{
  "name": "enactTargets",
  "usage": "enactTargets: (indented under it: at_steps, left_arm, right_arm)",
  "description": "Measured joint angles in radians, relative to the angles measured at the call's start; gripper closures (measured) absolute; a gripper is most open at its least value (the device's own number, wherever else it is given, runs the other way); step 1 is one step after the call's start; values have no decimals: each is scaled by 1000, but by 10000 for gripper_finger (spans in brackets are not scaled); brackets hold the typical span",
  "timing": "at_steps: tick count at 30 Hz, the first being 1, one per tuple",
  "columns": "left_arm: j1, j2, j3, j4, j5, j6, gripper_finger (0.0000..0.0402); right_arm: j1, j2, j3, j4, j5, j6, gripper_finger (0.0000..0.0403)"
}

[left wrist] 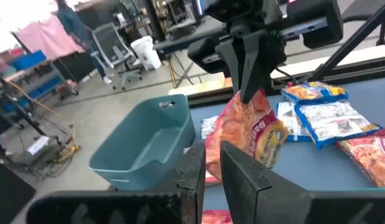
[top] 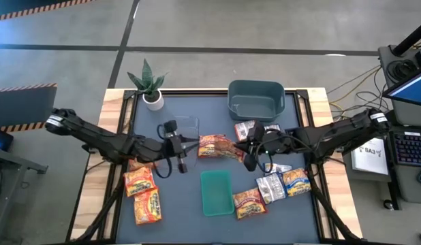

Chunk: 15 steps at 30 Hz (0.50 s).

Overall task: Sort Maruchan noodles
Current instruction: Put the red noodle pack into the green bin

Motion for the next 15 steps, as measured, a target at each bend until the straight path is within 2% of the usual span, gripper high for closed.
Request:
enactTargets:
  at_steps: [6, 12, 15]
  left_arm:
    - [0, -126, -53, -43, -86, 31, 370]
    - [3, -277, -183, 48, -328, 49, 370]
    - [3, -353, -242, 94, -374, 48, 370]
  right_arm:
    - [-36, 0, 47, 8, 1, -42, 394]
    - [-57, 0, 56, 54, -4, -53, 394]
    - [-57, 0, 57, 88, -35, -30, 394]
